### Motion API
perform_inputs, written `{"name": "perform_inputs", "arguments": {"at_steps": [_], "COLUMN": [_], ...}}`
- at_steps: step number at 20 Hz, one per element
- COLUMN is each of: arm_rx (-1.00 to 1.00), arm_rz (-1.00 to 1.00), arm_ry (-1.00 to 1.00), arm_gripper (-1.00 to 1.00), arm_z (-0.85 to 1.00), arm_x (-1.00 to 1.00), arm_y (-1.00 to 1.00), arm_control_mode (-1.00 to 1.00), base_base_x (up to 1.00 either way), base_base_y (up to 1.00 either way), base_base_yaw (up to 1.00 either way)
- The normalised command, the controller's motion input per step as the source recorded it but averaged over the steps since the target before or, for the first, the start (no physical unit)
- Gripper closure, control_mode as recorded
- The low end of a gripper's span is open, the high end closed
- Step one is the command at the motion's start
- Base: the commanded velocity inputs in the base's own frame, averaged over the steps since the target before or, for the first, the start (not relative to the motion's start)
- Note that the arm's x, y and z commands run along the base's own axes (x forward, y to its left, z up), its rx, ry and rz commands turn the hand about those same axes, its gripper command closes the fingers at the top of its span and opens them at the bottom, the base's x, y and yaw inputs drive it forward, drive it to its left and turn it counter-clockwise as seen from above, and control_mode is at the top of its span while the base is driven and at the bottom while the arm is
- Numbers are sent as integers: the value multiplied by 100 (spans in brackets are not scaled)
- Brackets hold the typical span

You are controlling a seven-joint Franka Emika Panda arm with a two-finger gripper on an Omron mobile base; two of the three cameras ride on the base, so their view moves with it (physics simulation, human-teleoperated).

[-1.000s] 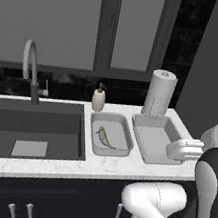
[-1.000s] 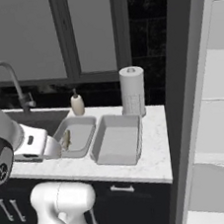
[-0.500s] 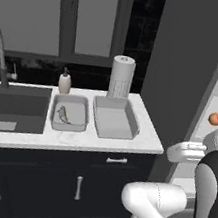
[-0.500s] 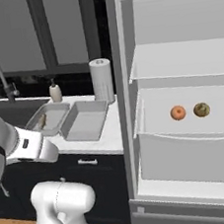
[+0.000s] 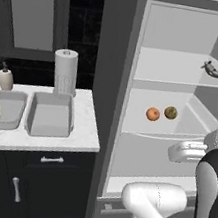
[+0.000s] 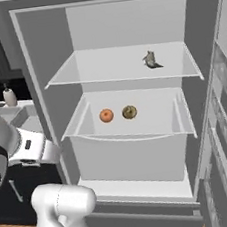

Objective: Place one onion and one fish in each tupperware on the nearby counter, to pack two identical lunches.

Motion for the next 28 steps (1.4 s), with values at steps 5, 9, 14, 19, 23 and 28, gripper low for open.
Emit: {"name": "perform_inputs", "arguments": {"at_steps": [5, 9, 14, 19, 23, 28], "arm_rx": [0, 0, 0, -4, -10, -9], "arm_rz": [0, 0, 0, 0, 0, 7], "arm_ry": [0, 0, 0, 0, -10, -17], "arm_gripper": [-100, -100, -100, -100, -100, -100], "arm_z": [0, 0, 0, 46, 100, 75], "arm_x": [0, 0, 0, 11, 0, 0], "arm_y": [0, 0, 0, 2, 0, -15], "arm_control_mode": [100, 100, 100, -100, -100, -100], "base_base_x": [3, 31, 46, 6, 0, 0], "base_base_y": [-71, -57, -22, 0, 0, 0], "base_base_yaw": [-13, -7, 0, 0, 0, 0]}}
